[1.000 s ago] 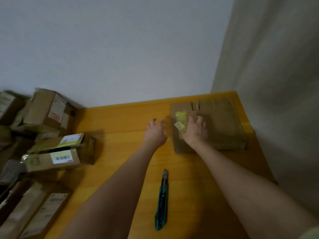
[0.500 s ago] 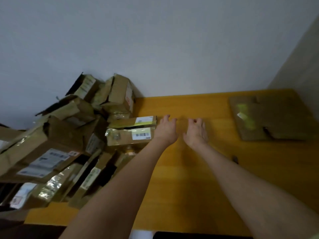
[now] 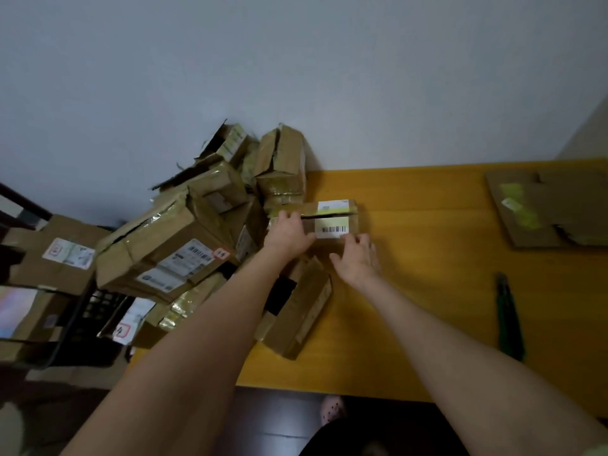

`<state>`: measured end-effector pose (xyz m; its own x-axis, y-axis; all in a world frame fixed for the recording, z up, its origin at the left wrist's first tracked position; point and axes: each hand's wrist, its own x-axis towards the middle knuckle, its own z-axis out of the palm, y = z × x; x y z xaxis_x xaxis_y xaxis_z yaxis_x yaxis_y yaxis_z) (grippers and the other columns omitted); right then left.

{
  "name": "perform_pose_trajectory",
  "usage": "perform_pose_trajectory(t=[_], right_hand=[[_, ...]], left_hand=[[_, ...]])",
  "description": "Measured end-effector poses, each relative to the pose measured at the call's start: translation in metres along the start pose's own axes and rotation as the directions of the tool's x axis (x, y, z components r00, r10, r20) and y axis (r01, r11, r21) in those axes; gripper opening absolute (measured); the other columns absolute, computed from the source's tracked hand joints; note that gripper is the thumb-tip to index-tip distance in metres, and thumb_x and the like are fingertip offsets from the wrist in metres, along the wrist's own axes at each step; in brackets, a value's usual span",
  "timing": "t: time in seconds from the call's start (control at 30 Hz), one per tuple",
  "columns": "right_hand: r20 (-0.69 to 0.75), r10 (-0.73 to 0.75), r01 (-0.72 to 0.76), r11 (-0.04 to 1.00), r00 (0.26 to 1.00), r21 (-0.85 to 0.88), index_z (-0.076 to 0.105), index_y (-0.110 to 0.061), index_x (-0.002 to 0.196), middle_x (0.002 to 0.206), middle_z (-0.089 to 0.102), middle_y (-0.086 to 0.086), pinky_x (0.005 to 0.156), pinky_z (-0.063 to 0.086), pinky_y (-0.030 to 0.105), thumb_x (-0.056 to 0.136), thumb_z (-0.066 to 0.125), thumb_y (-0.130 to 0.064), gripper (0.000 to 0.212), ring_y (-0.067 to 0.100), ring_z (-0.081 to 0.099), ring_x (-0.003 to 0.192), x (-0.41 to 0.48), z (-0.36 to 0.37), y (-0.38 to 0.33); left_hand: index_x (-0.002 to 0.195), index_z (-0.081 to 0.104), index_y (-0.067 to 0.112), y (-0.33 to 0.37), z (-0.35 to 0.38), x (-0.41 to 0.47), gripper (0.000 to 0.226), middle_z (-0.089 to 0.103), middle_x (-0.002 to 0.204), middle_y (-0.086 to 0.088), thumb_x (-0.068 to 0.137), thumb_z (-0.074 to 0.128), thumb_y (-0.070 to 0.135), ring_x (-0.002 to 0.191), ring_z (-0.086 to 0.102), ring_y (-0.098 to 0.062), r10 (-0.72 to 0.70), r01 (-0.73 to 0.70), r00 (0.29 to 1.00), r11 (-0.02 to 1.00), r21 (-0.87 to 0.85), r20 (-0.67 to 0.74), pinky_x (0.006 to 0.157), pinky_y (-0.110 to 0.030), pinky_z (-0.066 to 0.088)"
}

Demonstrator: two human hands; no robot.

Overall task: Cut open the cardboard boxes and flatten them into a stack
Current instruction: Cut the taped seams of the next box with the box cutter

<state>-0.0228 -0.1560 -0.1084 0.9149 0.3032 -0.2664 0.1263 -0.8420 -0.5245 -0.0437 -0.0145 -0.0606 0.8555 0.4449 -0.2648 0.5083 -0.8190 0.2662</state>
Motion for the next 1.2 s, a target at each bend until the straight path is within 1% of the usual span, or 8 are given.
perform_pose_trajectory(t=[0.2,0.37,0.53,0.7,0.87,0.97,1.1,1.2], right_hand=[[0.131,0.112,-0.125,0.987,0.985,0.1,0.042,-0.023,0.138,0.141,0.037,0.009,0.101,0.039,0.043,0.094,0.052,-0.043,0.049,0.031,0.038,0.129,-0.04,0.031,0.01],[0.263,0.224,-0.294,0.917,0.938,0.269,0.045,-0.01,0.138,0.138,0.049,0.013,0.098,0.041,0.04,0.099,0.043,-0.043,0.051,0.032,0.048,0.125,-0.054,0.036,0.008],[0.471,0.411,-0.62,0.411,0.78,0.668,0.04,-0.008,0.139,0.13,0.054,0.021,0.087,0.049,0.043,0.096,0.032,-0.061,0.068,0.037,0.057,0.112,-0.067,0.04,-0.002],[0.407,0.55,-0.521,0.06,0.729,0.851,0.045,-0.009,0.136,0.121,0.058,0.018,0.082,0.05,0.043,0.092,0.032,-0.068,0.075,0.033,0.059,0.1,-0.067,0.008,0.013],[0.203,0.632,-0.35,0.116,0.748,0.93,0.056,-0.015,0.111,0.099,0.059,0.005,0.056,0.049,0.033,0.088,0.061,-0.049,0.041,0.021,0.057,0.08,-0.071,-0.032,0.029],[0.098,0.612,-0.262,0.185,0.785,0.947,0.047,-0.016,0.136,0.121,0.058,0.008,0.059,0.05,0.031,0.085,0.066,-0.028,0.056,0.017,0.058,0.09,-0.078,-0.042,0.043],[0.021,0.548,-0.188,0.25,0.836,0.95,0.022,-0.03,0.151,0.131,0.051,0.007,0.073,0.055,0.038,0.08,0.061,-0.004,0.084,0.025,0.055,0.109,-0.086,-0.045,0.057],[-0.071,0.554,-0.142,0.333,0.83,0.932,0.03,-0.034,0.147,0.117,0.057,0.008,0.092,0.051,0.048,0.08,0.058,0.0,0.081,0.028,0.056,0.11,-0.087,-0.045,0.063]], left_hand=[[0.122,0.054,0.007,-0.033,0.01,-0.034,0.039,0.058,0.107,-0.009,0.095,0.054,0.036,0.094,0.056,-0.021,-0.07,0.081,0.988,0.994,-0.077,0.138,0.082,-0.033,0.051],[0.109,0.056,0.013,-0.036,0.014,-0.04,0.024,0.06,0.104,-0.006,0.095,0.055,0.032,0.095,0.061,-0.022,-0.007,0.024,0.983,0.996,-0.09,0.184,0.084,-0.035,0.054],[0.095,0.056,0.011,-0.032,0.011,-0.03,0.013,0.06,0.098,-0.009,0.098,0.046,0.02,0.086,0.058,-0.021,0.112,-0.101,0.975,0.993,-0.063,0.194,0.073,-0.032,0.049],[0.109,0.062,0.005,-0.004,-0.009,-0.022,0.025,0.063,0.102,-0.01,0.098,0.046,0.021,0.095,0.059,-0.025,0.368,-0.297,0.907,0.904,-0.306,0.206,0.078,-0.035,0.048],[0.12,0.059,0.015,0.029,-0.013,-0.03,0.048,0.063,0.118,-0.008,0.093,0.05,0.054,0.106,0.06,-0.026,0.511,-0.029,0.723,0.694,-0.719,0.465,0.093,-0.043,0.049],[0.126,0.052,0.021,0.047,-0.007,-0.033,0.053,0.058,0.127,-0.007,0.09,0.052,0.059,0.114,0.057,-0.024,0.48,0.072,0.763,0.603,-0.795,0.433,0.098,-0.049,0.048],[0.153,0.02,0.02,0.067,0.011,-0.032,0.084,0.044,0.141,-0.008,0.087,0.066,0.043,0.121,0.054,-0.027,0.485,0.008,0.789,0.606,-0.796,0.377,0.099,-0.048,0.049],[0.152,0.023,0.025,0.076,0.021,-0.035,0.077,0.046,0.133,-0.007,0.09,0.066,0.014,0.104,0.061,-0.024,0.535,-0.108,0.779,0.629,-0.77,0.328,0.086,-0.038,0.056]])
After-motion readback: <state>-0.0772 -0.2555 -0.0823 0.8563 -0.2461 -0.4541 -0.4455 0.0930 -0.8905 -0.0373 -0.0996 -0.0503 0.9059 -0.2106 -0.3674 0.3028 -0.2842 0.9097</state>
